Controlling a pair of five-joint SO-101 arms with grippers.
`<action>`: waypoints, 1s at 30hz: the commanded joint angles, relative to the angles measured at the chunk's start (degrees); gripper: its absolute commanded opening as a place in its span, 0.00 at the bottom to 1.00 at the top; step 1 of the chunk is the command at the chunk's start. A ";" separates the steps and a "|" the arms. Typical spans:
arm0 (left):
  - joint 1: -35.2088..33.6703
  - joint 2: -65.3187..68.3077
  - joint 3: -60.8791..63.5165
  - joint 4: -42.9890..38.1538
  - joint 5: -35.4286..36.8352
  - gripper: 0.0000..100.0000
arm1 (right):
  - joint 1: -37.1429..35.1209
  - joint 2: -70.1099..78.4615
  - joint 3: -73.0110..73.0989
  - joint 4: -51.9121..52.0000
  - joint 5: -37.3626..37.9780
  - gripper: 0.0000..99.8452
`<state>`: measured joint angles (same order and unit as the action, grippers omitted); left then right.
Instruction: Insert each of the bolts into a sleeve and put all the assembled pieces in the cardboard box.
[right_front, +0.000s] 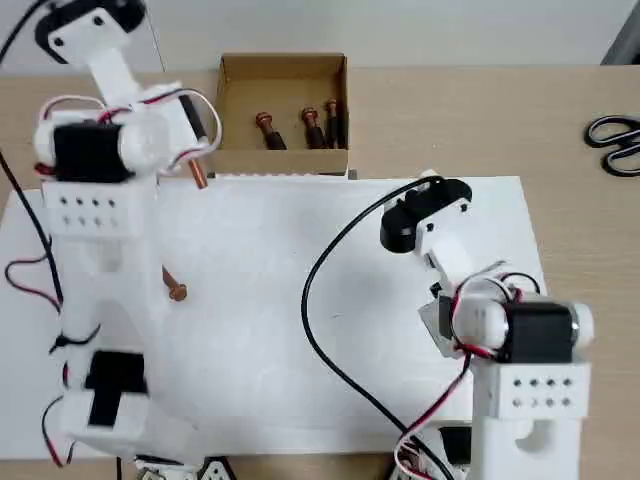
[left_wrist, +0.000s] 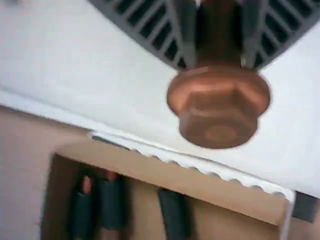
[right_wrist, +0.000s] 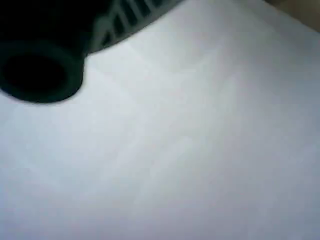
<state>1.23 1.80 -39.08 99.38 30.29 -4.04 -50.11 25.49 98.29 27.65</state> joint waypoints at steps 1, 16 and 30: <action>1.58 -7.82 4.09 1.05 -1.41 0.01 | -0.48 -2.51 -2.37 0.04 -0.62 0.00; 5.54 -33.14 29.76 0.97 -9.05 0.01 | -0.40 -16.57 8.53 -6.99 -0.88 0.00; 5.10 -61.80 58.68 -7.82 -11.16 0.01 | -0.75 -49.10 35.34 -22.29 -16.79 0.00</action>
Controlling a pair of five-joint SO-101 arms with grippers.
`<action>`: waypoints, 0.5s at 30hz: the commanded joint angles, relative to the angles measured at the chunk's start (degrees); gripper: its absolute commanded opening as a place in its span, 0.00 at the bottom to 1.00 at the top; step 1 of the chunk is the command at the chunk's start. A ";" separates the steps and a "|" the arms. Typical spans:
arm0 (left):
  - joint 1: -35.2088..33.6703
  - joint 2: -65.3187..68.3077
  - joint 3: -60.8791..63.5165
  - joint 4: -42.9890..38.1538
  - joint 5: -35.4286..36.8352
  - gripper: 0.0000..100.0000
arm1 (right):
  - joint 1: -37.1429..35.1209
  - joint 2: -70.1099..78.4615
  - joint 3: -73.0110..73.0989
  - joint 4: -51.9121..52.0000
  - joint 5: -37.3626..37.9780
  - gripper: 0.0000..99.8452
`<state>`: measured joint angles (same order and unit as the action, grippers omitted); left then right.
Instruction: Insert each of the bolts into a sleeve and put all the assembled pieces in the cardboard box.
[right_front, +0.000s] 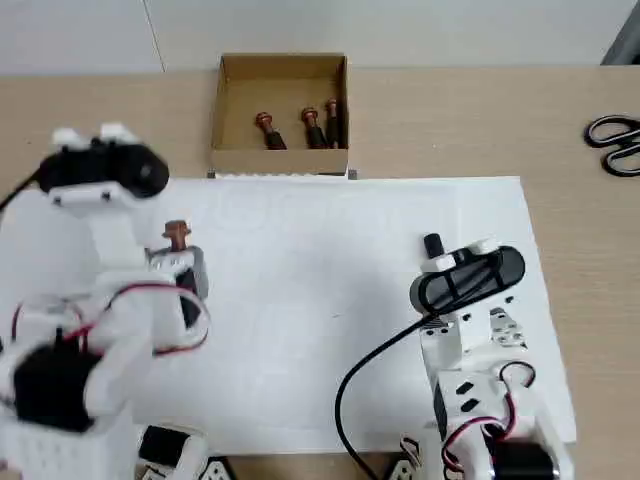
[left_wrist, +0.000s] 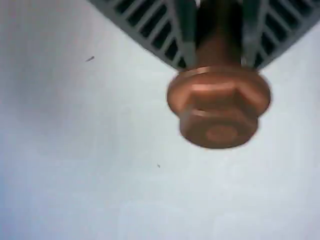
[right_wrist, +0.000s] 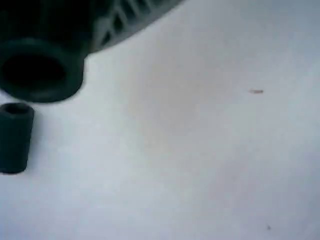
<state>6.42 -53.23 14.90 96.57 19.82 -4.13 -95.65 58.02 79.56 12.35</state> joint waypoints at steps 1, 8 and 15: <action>-0.18 -9.49 7.08 -7.03 -0.70 0.01 | -0.66 -4.88 4.57 -4.88 -1.49 0.00; -0.18 -25.14 22.37 -19.43 0.35 0.01 | -4.00 -8.31 12.84 -17.19 -3.25 0.00; -0.18 -34.73 32.40 -27.69 5.71 0.01 | -17.27 -8.22 18.81 -25.80 -7.38 0.00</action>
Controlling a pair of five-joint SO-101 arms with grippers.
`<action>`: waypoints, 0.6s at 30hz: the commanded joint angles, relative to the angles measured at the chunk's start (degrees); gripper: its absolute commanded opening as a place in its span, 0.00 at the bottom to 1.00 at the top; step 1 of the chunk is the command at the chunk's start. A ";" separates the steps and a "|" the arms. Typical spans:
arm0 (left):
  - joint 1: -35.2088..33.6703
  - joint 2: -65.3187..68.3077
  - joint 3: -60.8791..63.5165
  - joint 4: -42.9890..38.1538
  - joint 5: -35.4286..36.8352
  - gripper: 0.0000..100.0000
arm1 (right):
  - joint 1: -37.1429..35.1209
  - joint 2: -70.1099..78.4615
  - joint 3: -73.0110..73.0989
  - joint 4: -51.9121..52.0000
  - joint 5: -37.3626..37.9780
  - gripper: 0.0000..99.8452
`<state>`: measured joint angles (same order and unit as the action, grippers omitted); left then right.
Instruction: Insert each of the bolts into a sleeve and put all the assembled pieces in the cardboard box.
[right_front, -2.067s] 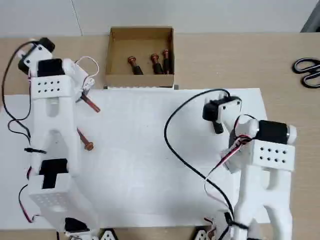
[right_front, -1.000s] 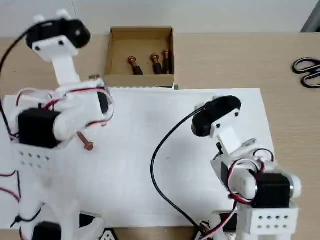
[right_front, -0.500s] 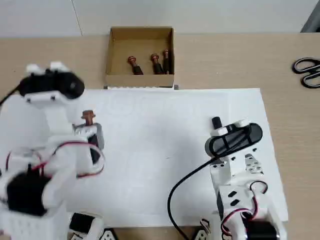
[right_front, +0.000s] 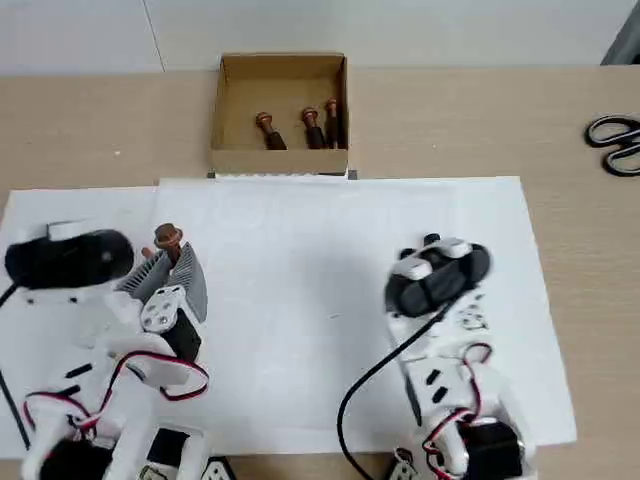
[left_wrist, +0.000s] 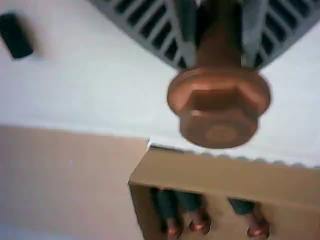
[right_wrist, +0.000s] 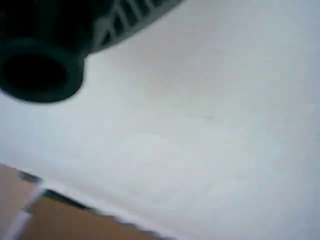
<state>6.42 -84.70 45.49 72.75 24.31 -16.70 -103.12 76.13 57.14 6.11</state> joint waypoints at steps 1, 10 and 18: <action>-0.18 -4.48 3.12 -4.84 1.23 0.01 | -6.29 -0.75 1.49 -4.35 -1.14 0.00; 0.18 -15.30 16.84 -17.67 3.43 0.01 | -19.21 -0.75 7.03 -7.16 -1.05 0.00; 1.41 -19.34 24.04 -24.97 10.55 0.01 | -26.33 -0.57 8.00 -13.93 -0.88 0.00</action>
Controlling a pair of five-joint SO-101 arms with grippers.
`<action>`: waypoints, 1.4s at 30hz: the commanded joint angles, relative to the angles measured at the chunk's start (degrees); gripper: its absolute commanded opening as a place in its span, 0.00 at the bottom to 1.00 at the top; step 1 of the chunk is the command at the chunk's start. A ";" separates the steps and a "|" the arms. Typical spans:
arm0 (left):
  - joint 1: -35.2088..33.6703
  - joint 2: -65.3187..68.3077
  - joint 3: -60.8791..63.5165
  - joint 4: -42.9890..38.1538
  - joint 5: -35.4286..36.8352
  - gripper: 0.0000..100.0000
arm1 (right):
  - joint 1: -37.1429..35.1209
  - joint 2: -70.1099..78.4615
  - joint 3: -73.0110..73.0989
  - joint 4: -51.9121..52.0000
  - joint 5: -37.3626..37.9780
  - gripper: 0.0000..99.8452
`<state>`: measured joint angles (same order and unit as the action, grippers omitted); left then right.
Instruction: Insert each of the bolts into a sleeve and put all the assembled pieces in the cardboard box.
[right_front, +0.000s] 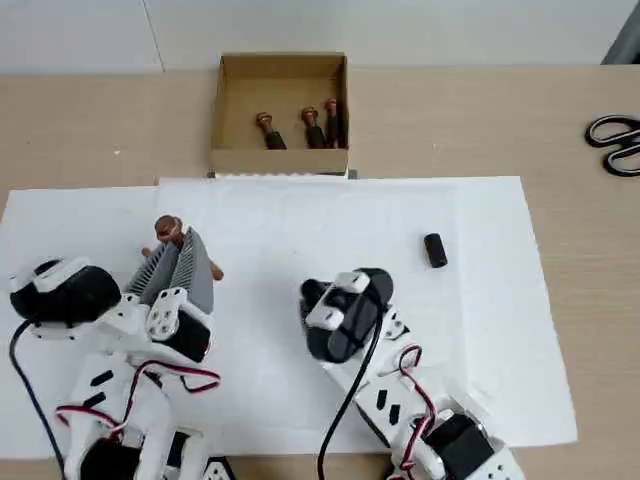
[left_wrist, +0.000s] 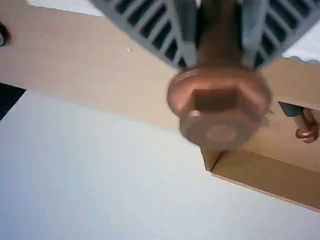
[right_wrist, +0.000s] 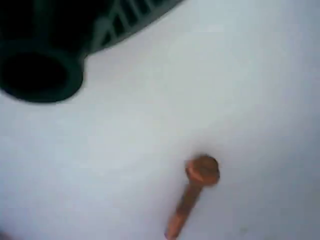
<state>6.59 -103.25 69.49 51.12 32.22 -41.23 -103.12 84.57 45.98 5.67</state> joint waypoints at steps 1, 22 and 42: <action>2.46 -0.79 0.04 -3.69 3.52 0.01 | -2.24 -0.57 -0.44 -2.86 -0.44 0.00; 17.41 -0.70 0.66 -0.26 6.42 0.01 | -8.13 -0.75 0.97 -2.77 -0.35 0.00; 17.67 -0.70 4.97 1.85 2.99 0.01 | -8.13 -0.66 -2.29 -2.42 -0.26 0.00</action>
<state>24.18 -103.34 74.24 53.14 35.56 -49.05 -103.12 86.24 44.92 5.67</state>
